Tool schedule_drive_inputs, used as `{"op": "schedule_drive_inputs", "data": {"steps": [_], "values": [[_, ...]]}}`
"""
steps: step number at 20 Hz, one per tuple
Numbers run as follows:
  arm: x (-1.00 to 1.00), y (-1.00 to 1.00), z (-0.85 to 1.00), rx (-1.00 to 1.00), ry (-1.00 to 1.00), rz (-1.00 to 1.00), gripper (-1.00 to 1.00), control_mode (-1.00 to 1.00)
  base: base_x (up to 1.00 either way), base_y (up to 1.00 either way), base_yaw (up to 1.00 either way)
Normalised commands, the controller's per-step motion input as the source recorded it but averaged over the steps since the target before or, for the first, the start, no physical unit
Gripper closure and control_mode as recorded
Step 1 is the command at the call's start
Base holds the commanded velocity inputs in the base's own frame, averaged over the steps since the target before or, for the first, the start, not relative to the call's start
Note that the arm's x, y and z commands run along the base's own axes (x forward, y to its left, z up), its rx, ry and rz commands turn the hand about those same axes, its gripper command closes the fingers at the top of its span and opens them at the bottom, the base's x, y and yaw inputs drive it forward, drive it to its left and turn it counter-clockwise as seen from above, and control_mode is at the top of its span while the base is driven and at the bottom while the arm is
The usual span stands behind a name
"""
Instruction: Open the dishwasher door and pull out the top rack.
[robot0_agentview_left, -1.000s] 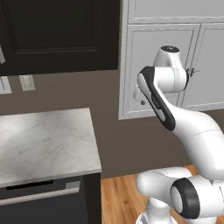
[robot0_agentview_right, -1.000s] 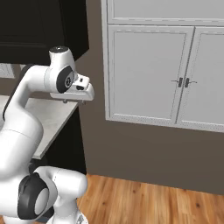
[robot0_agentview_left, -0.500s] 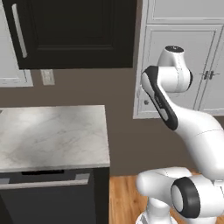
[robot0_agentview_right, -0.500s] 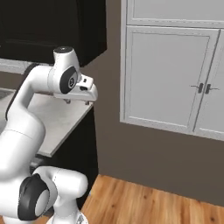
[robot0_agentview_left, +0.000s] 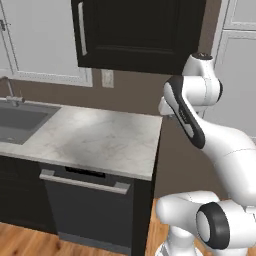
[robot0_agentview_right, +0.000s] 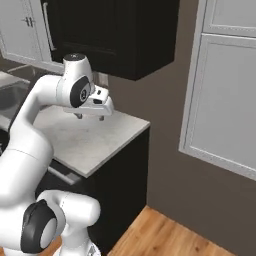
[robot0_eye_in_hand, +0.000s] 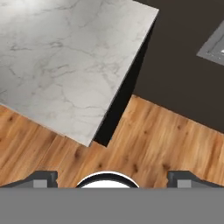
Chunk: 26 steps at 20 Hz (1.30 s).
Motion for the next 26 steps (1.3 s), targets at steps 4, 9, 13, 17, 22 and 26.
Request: {"op": "schedule_drive_inputs", "data": {"steps": [4, 9, 13, 17, 22, 26], "values": [[0.0, 0.0, 0.0, 0.0, 0.0, 0.0, -1.0, 1.0, -0.13, -0.23, 0.53], [0.0, 0.0, 0.0, 0.0, 0.0, 0.0, -1.0, 1.0, 0.0, -0.14, 0.46], [0.0, 0.0, 0.0, 0.0, 0.0, 0.0, -1.0, 1.0, 0.0, -0.05, 0.29], [0.0, 0.0, 0.0, 0.0, 0.0, 0.0, -1.0, 1.0, 0.0, -0.36, 0.26], [0.0, 0.0, 0.0, 0.0, 0.0, 0.0, -1.0, 1.0, 0.06, -0.48, 0.24], [0.0, 0.0, 0.0, 0.0, 0.0, 0.0, -1.0, 1.0, 0.04, -0.44, 0.21]]}}
